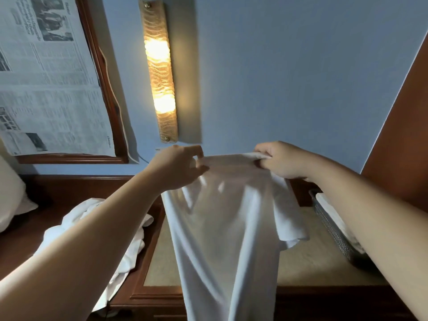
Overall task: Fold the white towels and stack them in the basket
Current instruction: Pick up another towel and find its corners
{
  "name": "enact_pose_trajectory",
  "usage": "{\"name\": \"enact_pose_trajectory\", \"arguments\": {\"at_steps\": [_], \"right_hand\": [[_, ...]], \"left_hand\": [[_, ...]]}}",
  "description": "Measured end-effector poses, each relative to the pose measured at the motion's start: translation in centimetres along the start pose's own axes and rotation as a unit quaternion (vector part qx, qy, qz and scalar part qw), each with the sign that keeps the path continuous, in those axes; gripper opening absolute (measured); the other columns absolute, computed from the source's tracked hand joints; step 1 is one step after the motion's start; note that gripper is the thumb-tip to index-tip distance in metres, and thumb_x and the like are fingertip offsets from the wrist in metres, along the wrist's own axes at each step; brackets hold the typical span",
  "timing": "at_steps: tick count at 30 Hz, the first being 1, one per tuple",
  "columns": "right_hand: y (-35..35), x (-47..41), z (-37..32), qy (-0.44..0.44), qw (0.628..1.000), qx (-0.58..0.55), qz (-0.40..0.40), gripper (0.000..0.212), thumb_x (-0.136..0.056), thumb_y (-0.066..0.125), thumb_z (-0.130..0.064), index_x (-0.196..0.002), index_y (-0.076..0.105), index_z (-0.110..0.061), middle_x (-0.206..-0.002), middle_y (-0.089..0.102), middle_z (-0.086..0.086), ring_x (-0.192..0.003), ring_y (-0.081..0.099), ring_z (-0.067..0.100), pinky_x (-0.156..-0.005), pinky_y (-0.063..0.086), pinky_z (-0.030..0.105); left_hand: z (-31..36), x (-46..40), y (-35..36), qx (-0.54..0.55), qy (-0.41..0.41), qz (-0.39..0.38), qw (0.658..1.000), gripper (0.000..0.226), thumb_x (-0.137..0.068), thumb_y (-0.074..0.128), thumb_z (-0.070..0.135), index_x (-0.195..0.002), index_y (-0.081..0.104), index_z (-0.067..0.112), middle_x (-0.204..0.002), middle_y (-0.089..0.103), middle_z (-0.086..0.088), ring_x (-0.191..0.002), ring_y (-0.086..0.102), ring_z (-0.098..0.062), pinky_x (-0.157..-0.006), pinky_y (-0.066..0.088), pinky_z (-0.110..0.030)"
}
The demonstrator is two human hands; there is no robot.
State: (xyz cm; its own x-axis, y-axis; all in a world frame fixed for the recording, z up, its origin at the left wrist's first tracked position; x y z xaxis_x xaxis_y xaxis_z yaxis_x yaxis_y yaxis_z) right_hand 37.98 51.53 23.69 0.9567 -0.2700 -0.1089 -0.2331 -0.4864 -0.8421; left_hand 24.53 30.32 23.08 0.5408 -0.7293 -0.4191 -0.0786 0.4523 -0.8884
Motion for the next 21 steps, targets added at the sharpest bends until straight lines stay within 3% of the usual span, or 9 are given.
{"name": "enact_pose_trajectory", "arguments": {"at_steps": [4,7,9,11,13,15,16,18,21], "right_hand": [[-4.5,0.5,3.8,0.044,0.989,-0.009,0.143,0.011,-0.096,0.056,-0.011,-0.09,0.065,-0.014,-0.086,0.068,0.004,-0.081,0.061,0.022,-0.067,0.041,0.032],[-6.5,1.1,8.8,0.116,0.974,0.041,0.188,0.01,-0.094,0.054,-0.008,-0.089,0.063,-0.008,-0.088,0.067,0.012,-0.089,0.063,0.034,-0.067,0.039,0.035],[-5.1,0.8,9.9,0.15,0.977,0.081,0.13,0.012,-0.091,0.052,-0.002,-0.092,0.064,-0.004,-0.095,0.069,0.016,-0.096,0.065,0.037,-0.069,0.04,0.037],[-2.0,0.3,8.4,0.143,0.979,0.147,0.001,0.018,-0.091,0.052,-0.001,-0.097,0.068,-0.008,-0.102,0.071,0.011,-0.1,0.066,0.031,-0.072,0.044,0.033],[1.7,0.3,4.5,0.102,0.979,0.125,-0.127,0.031,-0.092,0.061,-0.002,-0.118,0.068,-0.017,-0.109,0.07,-0.004,-0.103,0.066,0.018,-0.076,0.048,0.021],[4.6,0.7,-1.6,0.02,0.977,-0.046,-0.205,0.06,-0.09,0.08,-0.015,-0.144,0.054,-0.023,-0.122,0.071,-0.006,-0.111,0.069,0.01,-0.095,0.053,0.022],[5.1,0.6,-4.4,-0.025,0.969,-0.131,-0.209,0.068,-0.089,0.083,-0.022,-0.148,0.05,-0.023,-0.127,0.071,-0.003,-0.115,0.069,0.011,-0.101,0.054,0.028],[3.7,-0.1,-8.2,-0.084,0.959,-0.223,-0.155,0.054,-0.09,0.081,-0.028,-0.139,0.059,-0.023,-0.124,0.073,0.0,-0.112,0.071,0.017,-0.096,0.059,0.036],[-0.1,-1.2,-9.8,-0.095,0.981,-0.168,-0.032,0.018,-0.096,0.074,-0.035,-0.105,0.075,-0.021,-0.087,0.074,0.001,-0.07,0.065,0.018,-0.062,0.054,0.033]], "left_hand": [[-5.9,2.2,1.8,-0.056,-0.047,-0.105,0.992,0.07,-0.055,0.068,0.094,-0.096,0.057,0.039,-0.072,0.056,0.019,-0.073,0.057,-0.006,-0.066,0.043,-0.03],[-9.5,4.1,1.5,0.014,-0.084,-0.122,0.989,0.075,-0.05,0.081,0.085,-0.105,0.057,0.04,-0.076,0.057,0.019,-0.07,0.056,0.0,-0.064,0.04,-0.021],[-9.2,4.1,-0.3,0.203,-0.12,-0.111,0.965,0.062,-0.068,0.095,0.041,-0.116,0.056,0.032,-0.094,0.06,0.005,-0.075,0.058,-0.008,-0.067,0.047,-0.025],[-6.5,2.8,-2.7,0.364,-0.115,-0.098,0.919,0.065,-0.068,0.071,0.011,-0.128,0.048,0.019,-0.103,0.056,-0.013,-0.076,0.058,-0.021,-0.06,0.053,-0.028],[-3.1,0.7,-4.6,0.417,-0.085,-0.058,0.903,0.064,-0.065,0.055,0.006,-0.128,0.044,0.015,-0.107,0.055,-0.02,-0.077,0.055,-0.027,-0.055,0.049,-0.027],[0.9,-1.3,-5.7,0.436,-0.045,-0.039,0.898,0.056,-0.068,0.055,0.005,-0.121,0.046,0.022,-0.103,0.055,-0.021,-0.075,0.054,-0.027,-0.057,0.048,-0.032],[2.7,-2.0,-5.9,0.433,-0.027,-0.039,0.9,0.054,-0.071,0.057,0.002,-0.119,0.046,0.025,-0.098,0.056,-0.019,-0.074,0.055,-0.025,-0.059,0.049,-0.034],[5.0,-3.1,-6.3,0.42,0.001,-0.025,0.907,0.053,-0.083,0.06,-0.006,-0.121,0.043,0.026,-0.096,0.06,-0.014,-0.072,0.058,-0.019,-0.059,0.052,-0.033],[4.0,-3.4,-6.0,0.474,-0.029,0.059,0.878,0.048,-0.092,0.068,0.003,-0.127,0.044,0.027,-0.109,0.065,-0.015,-0.083,0.066,-0.021,-0.065,0.056,-0.029]]}}
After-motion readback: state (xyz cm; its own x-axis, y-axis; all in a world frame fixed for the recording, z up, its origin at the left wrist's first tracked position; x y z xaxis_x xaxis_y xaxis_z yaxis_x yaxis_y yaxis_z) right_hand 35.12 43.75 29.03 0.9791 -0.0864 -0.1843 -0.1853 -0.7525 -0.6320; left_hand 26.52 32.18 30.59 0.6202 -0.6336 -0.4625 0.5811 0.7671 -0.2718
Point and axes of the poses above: each hand's wrist, its own x-axis away from the middle knuckle, its own y-axis out of the palm, z = x × y, the point moved 7 cm from there along -x, towards the middle knuckle
